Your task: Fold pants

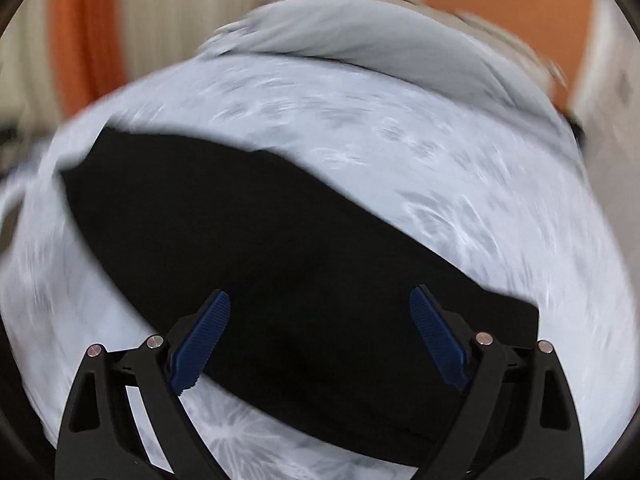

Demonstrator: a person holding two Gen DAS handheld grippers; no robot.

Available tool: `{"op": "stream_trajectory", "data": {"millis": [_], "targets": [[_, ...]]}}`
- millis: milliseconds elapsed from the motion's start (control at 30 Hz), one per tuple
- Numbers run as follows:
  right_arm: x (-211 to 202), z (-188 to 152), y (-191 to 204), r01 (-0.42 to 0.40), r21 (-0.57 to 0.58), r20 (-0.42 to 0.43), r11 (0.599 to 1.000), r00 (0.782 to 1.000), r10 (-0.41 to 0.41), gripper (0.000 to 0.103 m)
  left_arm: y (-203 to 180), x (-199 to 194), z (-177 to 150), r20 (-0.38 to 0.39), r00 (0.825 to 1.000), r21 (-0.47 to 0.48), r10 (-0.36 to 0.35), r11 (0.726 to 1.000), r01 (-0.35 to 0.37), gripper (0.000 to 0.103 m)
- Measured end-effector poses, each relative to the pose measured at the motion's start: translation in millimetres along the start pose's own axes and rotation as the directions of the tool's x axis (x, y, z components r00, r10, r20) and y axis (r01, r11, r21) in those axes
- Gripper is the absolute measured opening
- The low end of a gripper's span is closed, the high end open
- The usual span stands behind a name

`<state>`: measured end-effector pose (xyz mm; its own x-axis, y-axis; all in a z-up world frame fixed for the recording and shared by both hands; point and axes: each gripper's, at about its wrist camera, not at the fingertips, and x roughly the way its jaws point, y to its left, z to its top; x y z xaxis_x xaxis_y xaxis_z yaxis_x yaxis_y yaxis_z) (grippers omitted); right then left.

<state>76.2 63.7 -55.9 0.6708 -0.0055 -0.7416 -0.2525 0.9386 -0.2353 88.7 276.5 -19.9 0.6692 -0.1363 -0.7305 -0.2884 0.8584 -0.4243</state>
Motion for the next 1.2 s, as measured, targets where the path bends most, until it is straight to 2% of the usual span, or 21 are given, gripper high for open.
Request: {"op": "stream_trajectory", "data": {"millis": [100,133,167,200,267,300,367,433,500,533,567,600,633,700,733,800,833,900,1000,1100,1200], "targets": [[15.5,-4.4,33.0,0.030,-0.106,0.003,0.994,1.000,-0.030,0.087,3.9,-0.1,0.9,0.001,1.000,-0.003,0.006,1.000,-0.006,0.061],[32.3,-3.4,36.1,0.034,-0.104,-0.028,0.994,0.999,-0.037,0.077,4.5,0.6,1.2,-0.001,1.000,-0.005,0.007,1.000,-0.007,0.061],[40.0,-1.9,34.8,0.020,-0.091,-0.049,0.996,0.998,-0.025,0.060,5.3,1.6,1.5,-0.005,1.000,-0.008,0.007,1.000,-0.007,0.061],[52.1,-0.4,29.3,-0.026,-0.041,-0.072,0.999,0.997,0.023,0.052,5.5,2.3,1.5,-0.008,1.000,-0.010,0.007,1.000,-0.007,0.061],[55.2,8.1,13.0,-0.070,0.071,-0.065,0.995,0.995,0.074,0.019,6.3,2.9,1.4,-0.012,1.000,-0.011,0.007,1.000,-0.007,0.061],[48.4,13.2,6.0,-0.087,0.113,-0.044,0.990,0.995,0.092,0.016,6.7,2.9,1.5,-0.013,1.000,-0.011,0.007,1.000,-0.007,0.061],[21.4,29.3,-13.6,-0.165,0.232,0.077,0.959,0.986,0.151,0.016,6.6,3.2,1.2,-0.012,1.000,-0.014,0.007,1.000,-0.007,0.061],[2.6,41.6,-15.6,-0.249,0.248,0.168,0.936,0.963,0.212,0.015,9.1,6.6,2.6,-0.022,1.000,-0.032,-0.003,0.999,0.002,0.061],[3.9,46.7,-4.5,-0.310,0.234,0.195,0.921,0.943,0.268,0.016,12.5,14.3,4.2,-0.040,0.999,-0.069,-0.011,0.998,0.008,0.061],[18.8,45.0,7.1,-0.327,0.219,0.155,0.920,0.942,0.298,0.025,14.5,18.2,4.4,-0.051,0.998,-0.089,-0.022,0.996,0.018,0.061],[41.7,38.9,19.4,-0.324,0.197,0.069,0.925,0.946,0.317,0.043,17.1,22.4,5.5,-0.062,0.997,-0.110,-0.035,0.994,0.028,0.061],[54.2,32.8,24.3,-0.295,0.192,0.014,0.936,0.954,0.298,0.049,20.0,28.7,5.9,-0.079,0.996,-0.139,-0.052,0.989,0.041,0.061],[64.0,25.1,24.4,-0.263,0.206,-0.032,0.943,0.961,0.275,0.049,24.2,35.3,6.6,-0.093,0.993,-0.175,-0.075,0.983,0.058,0.061],[44.6,27.6,2.7,-0.293,0.281,0.015,0.914,0.953,0.302,0.049,36.0,46.5,8.9,-0.113,0.987,-0.254,-0.117,0.963,0.085,0.061],[28.5,30.7,-12.7,-0.274,0.310,0.038,0.910,0.960,0.277,0.051,42.5,49.3,10.9,-0.113,0.985,-0.287,-0.132,0.953,0.095,0.061],[-2.1,28.0,-43.4,-0.213,0.362,0.086,0.908,0.977,0.195,0.073,61.8,49.6,16.7,-0.090,0.981,-0.365,-0.170,0.922,0.126,0.061],[-20.2,20.8,-64.2,-0.161,0.403,0.106,0.901,0.986,0.129,0.090,70.7,48.0,18.9,-0.076,0.981,-0.395,-0.181,0.908,0.137,0.062],[-39.3,-2.4,-104.2,-0.087,0.490,0.080,0.867,0.995,0.054,0.094,90.8,46.0,23.0,-0.049,0.975,-0.459,-0.218,0.872,0.172,0.065],[-38.8,-37.3,-147.9,-0.012,0.601,-0.032,0.799,0.999,0.040,0.094,111.3,52.8,23.8,-0.044,0.962,-0.515,-0.271,0.831,0.211,0.069],[-28.5,-69.5,-174.9,0.009,0.662,-0.097,0.749,0.992,0.074,0.094,120.8,54.6,16.5,-0.069,0.962,-0.543,-0.263,0.819,0.185,0.069],[-18.9,-96.1,-182.0,-0.038,0.709,-0.117,0.705,0.978,0.170,0.094,114.9,40.2,7.8,-0.082,0.972,-0.508,-0.221,0.848,0.150,0.073]]}}
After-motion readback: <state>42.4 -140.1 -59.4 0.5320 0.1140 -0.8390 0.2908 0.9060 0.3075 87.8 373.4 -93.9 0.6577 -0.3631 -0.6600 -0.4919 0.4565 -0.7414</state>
